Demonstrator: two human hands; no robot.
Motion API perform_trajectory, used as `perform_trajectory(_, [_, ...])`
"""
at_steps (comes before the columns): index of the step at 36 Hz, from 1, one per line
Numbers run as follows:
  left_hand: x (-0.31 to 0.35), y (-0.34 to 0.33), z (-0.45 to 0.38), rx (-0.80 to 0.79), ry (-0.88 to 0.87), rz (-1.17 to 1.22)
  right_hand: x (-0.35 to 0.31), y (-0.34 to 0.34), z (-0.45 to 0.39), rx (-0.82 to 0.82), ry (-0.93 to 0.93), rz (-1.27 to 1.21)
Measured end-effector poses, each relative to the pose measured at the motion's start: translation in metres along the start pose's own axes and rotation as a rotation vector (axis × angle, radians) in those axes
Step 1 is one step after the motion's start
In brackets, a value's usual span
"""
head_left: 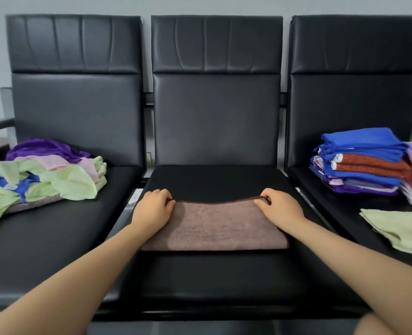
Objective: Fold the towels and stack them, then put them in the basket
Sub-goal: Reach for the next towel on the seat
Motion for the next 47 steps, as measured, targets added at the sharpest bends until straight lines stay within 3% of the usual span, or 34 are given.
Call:
perform_trajectory(7, [0.0, -0.003, -0.01, 0.004, 0.027, 0.034, 0.001, -0.008, -0.008, -0.002, -0.01, -0.19])
perform_trajectory(14, [-0.008, -0.017, -0.025, -0.064, 0.11, 0.01, 0.012, -0.02, -0.024, -0.042, -0.111, -0.093])
perform_trajectory(19, [-0.008, -0.023, -0.027, -0.083, 0.076, -0.02, 0.004, -0.024, -0.023, -0.065, -0.058, 0.067])
perform_trajectory(24, [-0.011, -0.019, -0.02, -0.11, 0.081, -0.034, 0.01, -0.02, -0.02, -0.078, -0.079, 0.059])
perform_trajectory(28, [-0.016, -0.013, -0.012, -0.139, 0.12, -0.058, 0.019, -0.014, -0.015, -0.088, -0.189, 0.077])
perform_trajectory(33, [-0.025, 0.0, 0.002, -0.127, 0.3, -0.088, 0.018, -0.003, -0.001, -0.217, -0.369, 0.109])
perform_trajectory(39, [-0.02, 0.004, 0.015, -0.23, 0.35, -0.094, 0.01, -0.007, 0.016, -0.286, -0.364, -0.16])
perform_trajectory(43, [-0.007, 0.008, 0.026, -0.275, 0.335, -0.029, -0.003, 0.001, 0.029, -0.239, -0.368, -0.463])
perform_trajectory(47, [0.007, 0.012, 0.033, -0.246, 0.318, 0.092, -0.011, 0.014, 0.031, -0.136, -0.421, -0.524])
Point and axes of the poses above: each hand's wrist, its own z-axis away from the middle knuckle, its own y-axis out of the back of the hand, x = y × z, the point moved 5 cm from there along -z, towards the middle knuckle, and after that the axes turned 5 degrees about -z, right-handed, at the moved point
